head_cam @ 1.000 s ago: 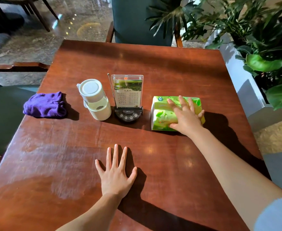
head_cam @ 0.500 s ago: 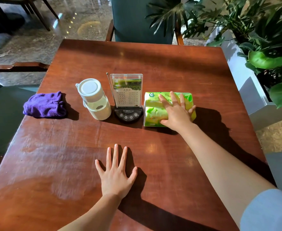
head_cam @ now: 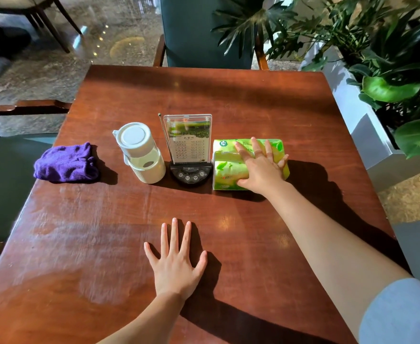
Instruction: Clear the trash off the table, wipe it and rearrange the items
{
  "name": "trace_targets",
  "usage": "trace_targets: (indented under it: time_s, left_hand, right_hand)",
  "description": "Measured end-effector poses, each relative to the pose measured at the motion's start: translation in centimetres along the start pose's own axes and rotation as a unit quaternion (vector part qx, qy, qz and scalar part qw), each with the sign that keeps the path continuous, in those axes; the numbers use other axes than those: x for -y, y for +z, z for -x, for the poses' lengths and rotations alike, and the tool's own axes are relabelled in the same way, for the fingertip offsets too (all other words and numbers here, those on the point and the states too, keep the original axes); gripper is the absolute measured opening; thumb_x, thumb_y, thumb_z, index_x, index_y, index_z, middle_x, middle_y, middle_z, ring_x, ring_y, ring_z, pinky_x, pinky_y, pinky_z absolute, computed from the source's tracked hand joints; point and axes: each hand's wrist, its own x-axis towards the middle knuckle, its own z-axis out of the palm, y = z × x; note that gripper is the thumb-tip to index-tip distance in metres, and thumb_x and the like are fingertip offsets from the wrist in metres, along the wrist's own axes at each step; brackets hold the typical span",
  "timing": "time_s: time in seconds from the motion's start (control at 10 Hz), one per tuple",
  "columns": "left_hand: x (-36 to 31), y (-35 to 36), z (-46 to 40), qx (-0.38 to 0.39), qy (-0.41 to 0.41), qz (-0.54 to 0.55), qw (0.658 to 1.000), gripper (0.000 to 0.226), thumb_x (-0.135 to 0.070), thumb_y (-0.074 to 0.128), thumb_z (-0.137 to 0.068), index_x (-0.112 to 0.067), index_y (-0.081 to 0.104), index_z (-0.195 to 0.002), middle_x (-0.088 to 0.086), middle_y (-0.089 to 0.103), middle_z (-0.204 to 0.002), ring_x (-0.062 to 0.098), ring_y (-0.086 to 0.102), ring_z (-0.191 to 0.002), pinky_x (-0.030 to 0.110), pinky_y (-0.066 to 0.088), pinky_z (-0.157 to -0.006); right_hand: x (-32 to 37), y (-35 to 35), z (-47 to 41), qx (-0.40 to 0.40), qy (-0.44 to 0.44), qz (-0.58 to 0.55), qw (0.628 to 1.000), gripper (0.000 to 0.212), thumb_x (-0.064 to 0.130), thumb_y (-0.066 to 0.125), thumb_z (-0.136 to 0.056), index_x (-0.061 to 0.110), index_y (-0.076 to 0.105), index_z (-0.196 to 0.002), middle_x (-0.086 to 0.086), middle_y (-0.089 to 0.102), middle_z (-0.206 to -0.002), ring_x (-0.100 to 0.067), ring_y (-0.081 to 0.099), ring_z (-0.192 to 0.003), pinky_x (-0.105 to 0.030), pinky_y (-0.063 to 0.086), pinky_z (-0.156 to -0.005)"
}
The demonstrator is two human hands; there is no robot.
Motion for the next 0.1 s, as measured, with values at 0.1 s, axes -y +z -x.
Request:
trace_targets:
  time_s: [0.1]
  left_hand:
    - [-0.11,-0.33,-0.1,0.025,-0.006,0.013,1.0,0.073,-0.069,0.018,-0.084,-0.036,0.006,-0.148,-0.001,0.0,-0.158,0.023,-0.006,-0.145,0.062,-0.002,-0.109]
  right_hand:
    - [0.16,-0.22,1.47,-0.05,0.001,-0.005,0.999,0.096,0.05,0.066,-0.078,0.041,-0.001,-0.145,-0.006,-0.007,-0.158,-0.029,-0.014,-0.143,-0.068,-0.004,-0.107]
